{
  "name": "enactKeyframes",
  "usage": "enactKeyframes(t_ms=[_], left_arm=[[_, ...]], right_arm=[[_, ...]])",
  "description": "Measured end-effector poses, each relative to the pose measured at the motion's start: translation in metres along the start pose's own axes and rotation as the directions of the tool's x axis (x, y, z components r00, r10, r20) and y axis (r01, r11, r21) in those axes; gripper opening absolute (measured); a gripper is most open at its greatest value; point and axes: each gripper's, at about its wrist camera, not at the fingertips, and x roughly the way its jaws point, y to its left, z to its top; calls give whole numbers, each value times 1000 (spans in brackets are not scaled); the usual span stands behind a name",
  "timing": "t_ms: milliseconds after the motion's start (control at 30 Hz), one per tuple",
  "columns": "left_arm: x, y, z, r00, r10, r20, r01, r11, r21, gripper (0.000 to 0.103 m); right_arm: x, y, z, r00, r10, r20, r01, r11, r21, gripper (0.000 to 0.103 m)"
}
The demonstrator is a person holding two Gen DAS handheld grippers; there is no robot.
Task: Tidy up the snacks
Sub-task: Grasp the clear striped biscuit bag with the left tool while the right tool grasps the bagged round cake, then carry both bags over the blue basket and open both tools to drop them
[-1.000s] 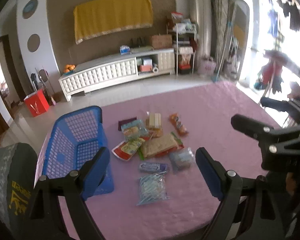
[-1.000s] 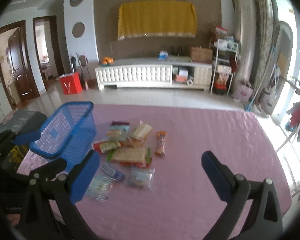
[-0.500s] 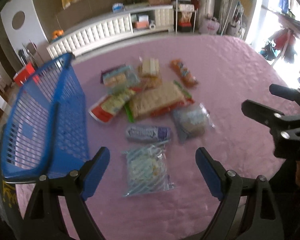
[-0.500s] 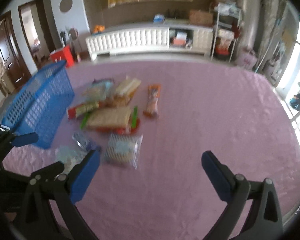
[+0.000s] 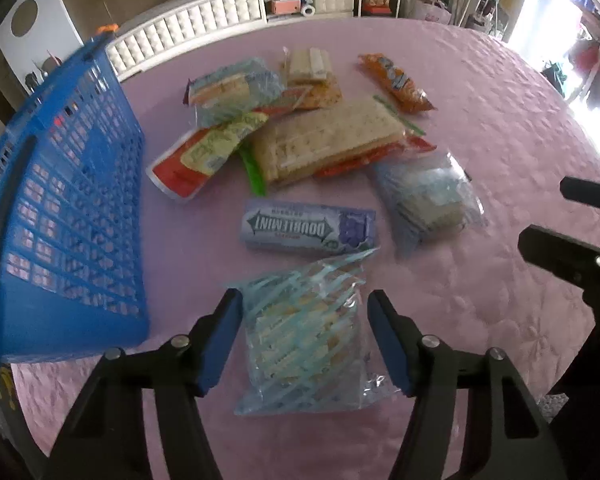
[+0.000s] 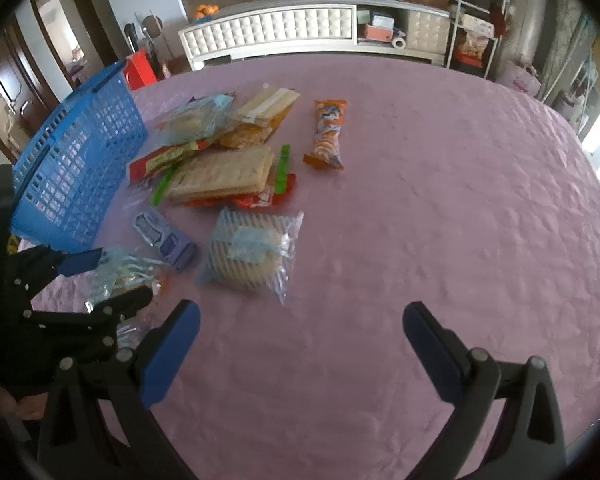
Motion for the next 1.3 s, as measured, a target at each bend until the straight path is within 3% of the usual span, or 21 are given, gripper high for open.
enactKeyframes(t_ms=[67,233,600,767,900,1067,1300], left_arm=[[6,1,-3,1000,-6,-22,6,1000,-1,59],[2,7,-11,999,-29,28,29,1000,-10,52],[-22,28,-10,990,-82,116,87,995,-39,52],[-14,35,-6,988,-99,121,104,994,-39,52],[-13,36,-7,986,-107,132,112,993,-34,52],[-13,34,-6,985,-100,141,105,994,-29,52],[-25,21,-3,984,-94,149,99,995,-23,52]], right_arm=[[1,2,4,1000,-7,-2,7,1000,-6,103],[12,12,19,1000,-13,-15,13,1000,-5,103],[52,44,40,996,-55,-71,52,998,-43,102],[71,49,42,987,-118,-104,113,992,-56,102],[85,46,37,985,-98,-140,92,995,-45,85],[83,45,30,992,-81,-99,76,996,-49,67],[48,37,16,998,-42,-41,40,998,-43,64]])
